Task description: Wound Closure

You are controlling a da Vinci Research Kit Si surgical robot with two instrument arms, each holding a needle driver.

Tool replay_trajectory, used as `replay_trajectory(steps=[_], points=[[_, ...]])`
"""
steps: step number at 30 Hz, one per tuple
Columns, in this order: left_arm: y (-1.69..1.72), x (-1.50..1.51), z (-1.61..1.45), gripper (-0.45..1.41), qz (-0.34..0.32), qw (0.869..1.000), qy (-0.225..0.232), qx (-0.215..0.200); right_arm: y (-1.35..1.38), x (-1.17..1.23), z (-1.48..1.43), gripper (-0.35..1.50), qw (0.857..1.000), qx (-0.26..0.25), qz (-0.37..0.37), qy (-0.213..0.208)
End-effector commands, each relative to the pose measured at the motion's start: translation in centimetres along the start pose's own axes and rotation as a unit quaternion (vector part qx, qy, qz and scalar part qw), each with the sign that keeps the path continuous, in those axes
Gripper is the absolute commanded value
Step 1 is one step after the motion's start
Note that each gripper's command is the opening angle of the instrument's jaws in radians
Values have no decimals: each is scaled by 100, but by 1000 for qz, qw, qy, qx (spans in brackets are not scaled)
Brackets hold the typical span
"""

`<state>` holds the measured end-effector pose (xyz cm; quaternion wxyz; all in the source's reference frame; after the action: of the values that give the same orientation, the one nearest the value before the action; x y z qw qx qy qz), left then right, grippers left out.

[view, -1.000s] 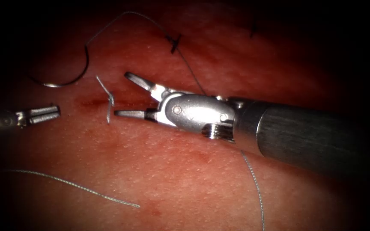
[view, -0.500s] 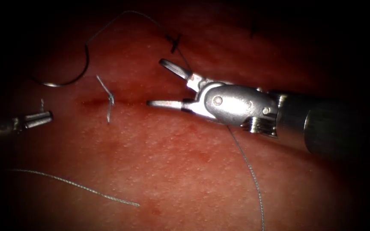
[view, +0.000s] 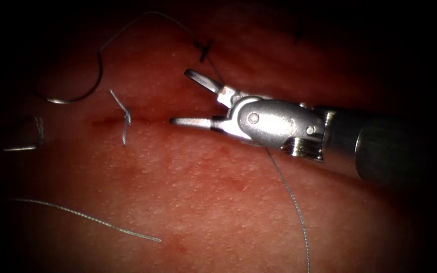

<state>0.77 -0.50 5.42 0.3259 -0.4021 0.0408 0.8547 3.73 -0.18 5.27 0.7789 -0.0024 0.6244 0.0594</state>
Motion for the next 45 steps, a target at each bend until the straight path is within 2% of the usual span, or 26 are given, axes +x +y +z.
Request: replay_trajectory(steps=[1, 2, 4, 9, 11, 14, 20, 24, 26, 29, 32, 39, 40, 45], points=[[0, 2, 1, 91, -1, 1000, -1, -1, 6, 0, 9, 148, 1000, 0, -1, 2], [-2, 8, -9, 111, -3, 1000, -5, -3, 5, -1, 8, 148, 1000, 0, -1, 2], [-3, 13, -15, 118, -8, 1000, -8, -3, 5, -1, 8, 148, 1000, 0, -2, 2], [4, 46, -31, 120, -22, 1000, -22, 1, 6, -1, 5, 148, 1000, 0, -1, 1], [10, 69, -33, 120, -26, 999, -27, 4, 6, -1, 2, 148, 1000, 1, -1, -1], [21, 105, -33, 118, -10, 1000, -9, 4, 7, -2, -4, 148, 1000, -1, -5, -19], [39, 168, -2, 99, 5, 999, 27, 17, 11, -3, -15, 148, 998, -14, -1, -56], [48, 187, 35, 96, 8, 998, 52, 27, 12, -3, -20, 148, 997, -25, 3, -71], [57, 191, 64, 94, 23, 997, 55, 40, 13, -4, -22, 148, 997, -30, 5, -77], [64, 187, 89, 94, 43, 996, 56, 53, 14, -3, -21, 148, 997, -30, 5, -77], [71, 169, 107, 91, 58, 995, 60, 54, 14, -3, -20, 148, 996, -30, 5, -78], [65, 136, 108, 89, 76, 995, 45, 36, 13, -3, -18, 148, 996, -30, 5, -79], [63, 120, 100, 89, 85, 995, 31, 35, 13, -3, -18, 148, 996, -31, 5, -79], [56, 97, 82, 89, 98, 994, 1, 51, 13, -2, -17, 148, 996, -31, 5, -79]])
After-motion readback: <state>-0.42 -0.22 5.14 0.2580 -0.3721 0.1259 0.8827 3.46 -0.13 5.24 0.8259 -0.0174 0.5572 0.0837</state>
